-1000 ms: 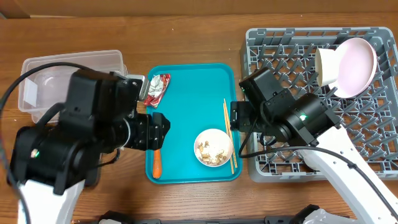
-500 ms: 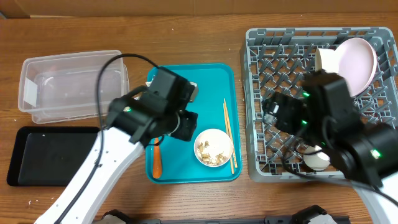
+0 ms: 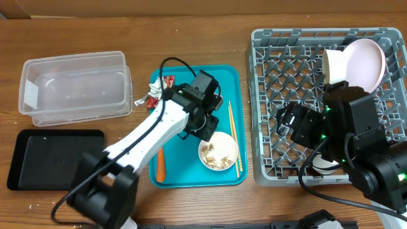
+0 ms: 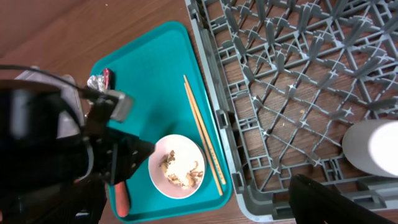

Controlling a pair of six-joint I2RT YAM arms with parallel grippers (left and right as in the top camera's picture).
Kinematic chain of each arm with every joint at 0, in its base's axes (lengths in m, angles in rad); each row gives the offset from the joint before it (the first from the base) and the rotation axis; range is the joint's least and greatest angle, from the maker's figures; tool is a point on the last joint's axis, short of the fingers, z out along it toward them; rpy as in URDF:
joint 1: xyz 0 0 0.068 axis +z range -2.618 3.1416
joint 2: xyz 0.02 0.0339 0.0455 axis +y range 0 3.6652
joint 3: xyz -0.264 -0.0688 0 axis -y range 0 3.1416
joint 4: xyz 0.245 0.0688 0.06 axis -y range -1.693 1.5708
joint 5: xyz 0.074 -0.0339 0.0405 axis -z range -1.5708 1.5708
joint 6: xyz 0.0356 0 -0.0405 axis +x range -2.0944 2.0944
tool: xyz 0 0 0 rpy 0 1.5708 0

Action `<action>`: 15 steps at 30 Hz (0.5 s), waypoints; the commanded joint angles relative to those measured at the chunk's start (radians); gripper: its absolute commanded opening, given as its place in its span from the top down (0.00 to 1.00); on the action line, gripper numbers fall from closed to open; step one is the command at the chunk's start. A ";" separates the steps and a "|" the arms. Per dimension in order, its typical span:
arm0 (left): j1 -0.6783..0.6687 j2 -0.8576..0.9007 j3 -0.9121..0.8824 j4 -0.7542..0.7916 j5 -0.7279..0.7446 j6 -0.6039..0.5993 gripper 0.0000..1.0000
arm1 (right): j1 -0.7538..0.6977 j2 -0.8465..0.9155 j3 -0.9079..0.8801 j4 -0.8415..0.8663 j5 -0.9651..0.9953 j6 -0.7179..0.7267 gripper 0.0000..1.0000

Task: Sort waste into correct bins and load items into the dishwasher
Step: 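Reach the left gripper toward the pink bowl with food scraps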

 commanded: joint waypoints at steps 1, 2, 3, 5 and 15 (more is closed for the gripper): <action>-0.010 0.071 -0.008 0.013 0.056 0.084 0.60 | -0.004 -0.003 0.006 0.002 -0.001 0.001 0.03; -0.009 0.093 -0.008 0.018 0.055 0.085 0.68 | -0.004 -0.003 0.006 0.002 -0.001 0.001 0.03; -0.009 0.108 -0.008 0.020 0.051 0.085 0.75 | -0.004 -0.003 0.006 0.002 -0.001 0.001 0.03; -0.009 0.139 -0.009 0.031 0.036 0.085 0.83 | -0.004 -0.003 0.006 0.002 -0.001 0.001 0.03; -0.009 0.217 -0.008 0.066 0.025 0.061 0.96 | -0.004 -0.003 0.006 -0.030 0.013 0.000 0.02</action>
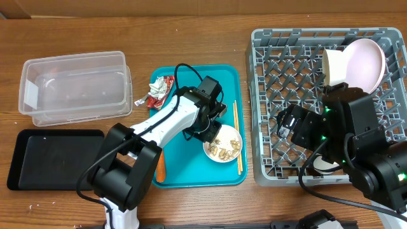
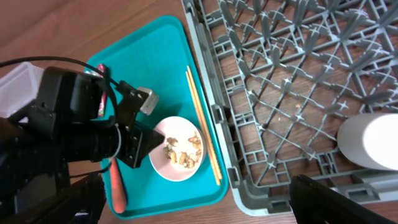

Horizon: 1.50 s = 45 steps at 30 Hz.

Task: Sort waste into correct bins and load items into the dishwasher
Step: 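Reach the left gripper toward the pink bowl with food scraps, then grasp the pink bowl rim with the left gripper and lift it left, then tip the pink bowl over the black tray to dump the scraps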

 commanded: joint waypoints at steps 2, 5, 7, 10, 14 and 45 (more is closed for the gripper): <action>-0.008 0.057 -0.011 0.004 -0.023 -0.013 0.96 | -0.004 -0.003 0.006 -0.003 0.018 0.000 0.02; 0.000 0.048 -0.011 -0.009 -0.031 -0.039 0.96 | -0.004 -0.003 0.006 -0.003 0.019 0.000 0.02; 0.003 0.031 -0.003 -0.043 -0.088 -0.082 0.96 | -0.004 -0.003 0.006 -0.003 0.025 0.000 0.02; 0.007 -0.015 0.028 -0.141 -0.222 -0.147 0.96 | -0.004 -0.003 0.006 -0.002 0.025 0.000 0.02; 0.009 -0.091 0.072 -0.260 -0.318 -0.183 0.96 | -0.004 -0.003 0.006 0.001 0.025 0.000 0.02; 0.687 -0.704 0.100 -0.788 -0.526 -0.290 0.96 | -0.004 -0.003 0.006 0.006 0.036 -0.030 0.00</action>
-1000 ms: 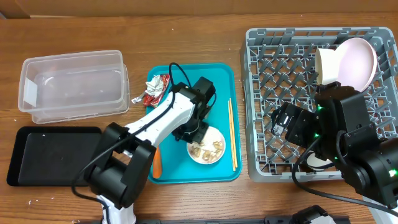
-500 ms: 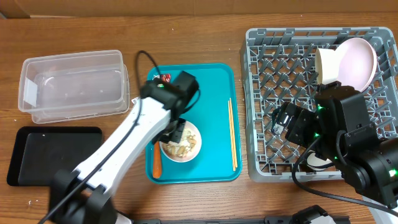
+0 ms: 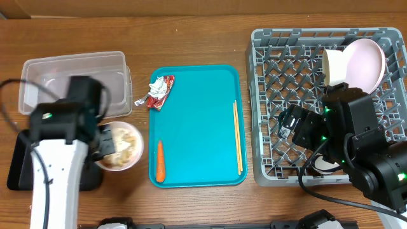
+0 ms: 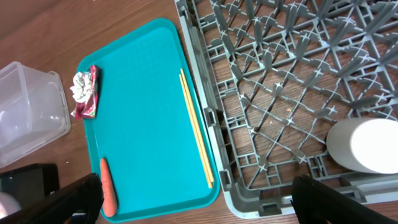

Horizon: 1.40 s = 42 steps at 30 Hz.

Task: Sort waste into correct bins and load items into the dishwasher
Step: 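Tip the pink bowl over the black tray to dump the scraps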

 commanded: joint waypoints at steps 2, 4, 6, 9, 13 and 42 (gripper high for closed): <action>0.137 -0.021 0.018 -0.014 -0.061 -0.014 0.96 | -0.004 -0.003 0.006 0.008 0.010 -0.015 0.00; 0.185 -0.021 0.007 -0.008 -0.077 -0.019 0.96 | -0.004 -0.003 0.006 0.010 0.010 -0.031 0.00; 0.225 -0.021 -0.010 0.001 -0.114 -0.047 0.96 | -0.004 -0.003 0.006 0.009 0.010 -0.031 0.00; 0.255 -0.015 -0.036 0.008 -0.189 -0.102 0.96 | -0.004 -0.003 0.006 0.012 0.010 -0.031 0.00; 0.259 0.018 -0.062 0.008 -0.302 -0.164 0.96 | -0.004 -0.003 0.006 0.020 0.010 -0.031 0.00; 0.259 0.509 -0.071 -0.068 -0.692 -0.304 0.96 | -0.004 -0.003 0.006 0.038 0.010 -0.034 0.00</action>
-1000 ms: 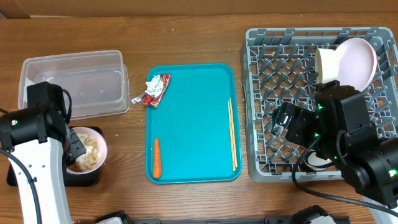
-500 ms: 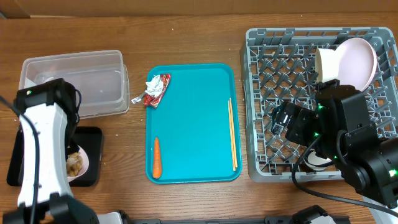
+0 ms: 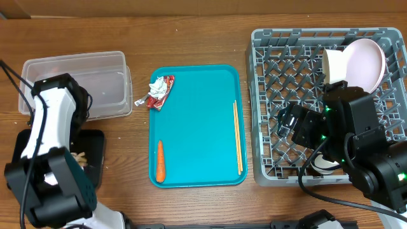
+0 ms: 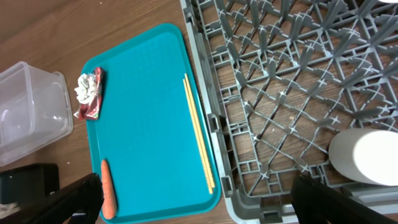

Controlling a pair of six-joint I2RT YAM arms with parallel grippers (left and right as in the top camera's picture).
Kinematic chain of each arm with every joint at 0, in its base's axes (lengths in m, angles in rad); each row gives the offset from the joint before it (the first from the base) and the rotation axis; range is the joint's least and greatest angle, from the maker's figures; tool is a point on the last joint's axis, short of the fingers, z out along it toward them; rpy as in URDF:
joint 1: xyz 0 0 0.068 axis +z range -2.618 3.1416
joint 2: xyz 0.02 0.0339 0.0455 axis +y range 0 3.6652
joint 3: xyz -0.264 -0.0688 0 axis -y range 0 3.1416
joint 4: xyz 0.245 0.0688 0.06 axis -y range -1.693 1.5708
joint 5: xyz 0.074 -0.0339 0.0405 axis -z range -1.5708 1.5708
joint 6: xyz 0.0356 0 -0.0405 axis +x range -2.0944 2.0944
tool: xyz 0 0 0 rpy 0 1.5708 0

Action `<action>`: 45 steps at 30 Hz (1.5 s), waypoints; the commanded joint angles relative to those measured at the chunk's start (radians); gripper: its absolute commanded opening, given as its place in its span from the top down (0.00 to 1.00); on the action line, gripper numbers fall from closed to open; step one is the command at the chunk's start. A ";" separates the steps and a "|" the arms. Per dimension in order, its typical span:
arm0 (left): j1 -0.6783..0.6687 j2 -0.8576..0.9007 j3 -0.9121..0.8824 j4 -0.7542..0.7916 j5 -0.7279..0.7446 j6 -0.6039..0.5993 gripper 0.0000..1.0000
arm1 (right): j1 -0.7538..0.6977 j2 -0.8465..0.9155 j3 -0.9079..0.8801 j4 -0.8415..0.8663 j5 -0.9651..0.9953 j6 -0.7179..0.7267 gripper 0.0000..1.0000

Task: Sort waste into correct bins and load items into the dishwasher
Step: 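Tip the pink bowl over the black tray to dump the scraps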

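Note:
A teal tray (image 3: pixel 194 76) holds a carrot (image 3: pixel 160 169) at its front left and a pair of chopsticks (image 3: pixel 237 137) along its right edge. A crumpled red-and-white wrapper (image 3: pixel 159 92) lies on its back left corner. Food scraps (image 3: pixel 79 156) lie on the black tray (image 3: pixel 95 156). My left arm (image 3: pixel 56 102) reaches over the black tray and the clear container (image 3: pixel 76 83). Its fingers are hidden under it and no bowl shows. My right gripper (image 4: pixel 202 208) hangs open over the rack's front left corner, holding nothing.
The grey dish rack (image 3: pixel 267 38) on the right holds a pink plate (image 3: pixel 367 63) and a cup (image 3: pixel 332 60) at the back. A white dish (image 4: pixel 367 155) sits near its front. Bare wooden table surrounds the trays.
My left arm, which held the bowl of scraps tilted at the black tray's right end, now reaches back toward the clear container. The bowl is out of sight and scraps lie on the black tray.
My left gripper was at the bowl of scraps on the teal tray, front right. Then the bowl sat slightly further right with the gripper on it. Later it was held over the black tray, where scraps now lie. The right arm stayed over the rack.

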 commanded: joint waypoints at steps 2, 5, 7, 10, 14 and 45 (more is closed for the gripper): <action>0.006 0.027 -0.004 -0.016 -0.100 -0.006 0.96 | -0.004 -0.003 0.006 0.012 0.010 -0.007 0.00; 0.006 0.029 -0.004 -0.015 -0.157 0.115 0.96 | -0.004 -0.003 0.006 0.012 0.010 -0.007 0.00; 0.006 0.029 -0.004 -0.014 -0.191 0.127 0.96 | -0.004 -0.003 0.006 0.013 0.010 -0.006 0.00; 0.006 0.029 -0.004 -0.002 -0.197 0.127 0.96 | -0.004 -0.003 0.006 0.017 0.010 -0.006 0.00; 0.005 0.029 -0.004 -0.002 -0.274 0.128 0.96 | -0.004 -0.003 0.006 0.017 0.010 -0.007 0.00; -0.108 0.028 -0.004 0.077 -0.547 0.343 0.96 | -0.004 -0.003 0.006 0.031 0.018 -0.034 0.00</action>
